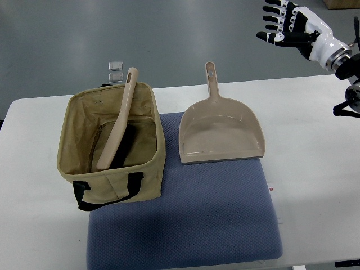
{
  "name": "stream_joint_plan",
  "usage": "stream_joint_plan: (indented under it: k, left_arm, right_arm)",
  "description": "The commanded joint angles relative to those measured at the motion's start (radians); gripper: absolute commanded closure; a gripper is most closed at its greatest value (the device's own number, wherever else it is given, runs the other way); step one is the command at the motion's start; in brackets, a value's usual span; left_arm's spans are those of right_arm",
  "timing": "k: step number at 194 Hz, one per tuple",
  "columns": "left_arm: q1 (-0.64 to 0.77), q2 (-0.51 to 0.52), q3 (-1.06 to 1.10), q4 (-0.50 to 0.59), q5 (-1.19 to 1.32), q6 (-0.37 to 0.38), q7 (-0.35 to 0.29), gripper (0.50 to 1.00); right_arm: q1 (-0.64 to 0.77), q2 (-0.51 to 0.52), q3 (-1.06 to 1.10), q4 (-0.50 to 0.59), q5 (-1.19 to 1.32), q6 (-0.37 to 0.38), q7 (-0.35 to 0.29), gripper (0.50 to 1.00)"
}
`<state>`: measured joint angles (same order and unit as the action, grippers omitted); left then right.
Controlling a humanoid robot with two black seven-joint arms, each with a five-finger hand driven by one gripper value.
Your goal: Put pink broom in yellow bag with right hand
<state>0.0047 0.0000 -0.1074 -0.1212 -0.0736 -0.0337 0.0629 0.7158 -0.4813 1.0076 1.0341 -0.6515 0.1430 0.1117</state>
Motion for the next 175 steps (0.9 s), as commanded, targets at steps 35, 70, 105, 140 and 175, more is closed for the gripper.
stream_joint_plan:
  k: [35,70,105,140,175]
  left_arm:
    - [0.000,0.000,0.000,0.000,0.000,0.000,0.000,0.500]
    - [0.000,0.000,0.000,0.000,0.000,0.000,0.000,0.500]
    - [0.000,0.000,0.000,0.000,0.000,0.000,0.000,0.500]
    - [0.000,0.000,0.000,0.000,0.000,0.000,0.000,0.500]
    - [0.000,0.000,0.000,0.000,0.000,0.000,0.000,0.500]
  right_arm:
    - [-0.122,0.027,0.046,-0.069,0.119,0.009,0.013,0.572]
    - [-0.197,0.095,0.158,-0.075,0.119,0.018,0.009,0.570]
    - [-0.248,0.155,0.235,-0.077,0.119,0.082,0.013,0.570]
    - [-0.288,0.225,0.289,-0.075,0.118,0.096,0.013,0.570]
    - [-0.306,0.237,0.289,-0.086,0.118,0.089,0.013,0.570]
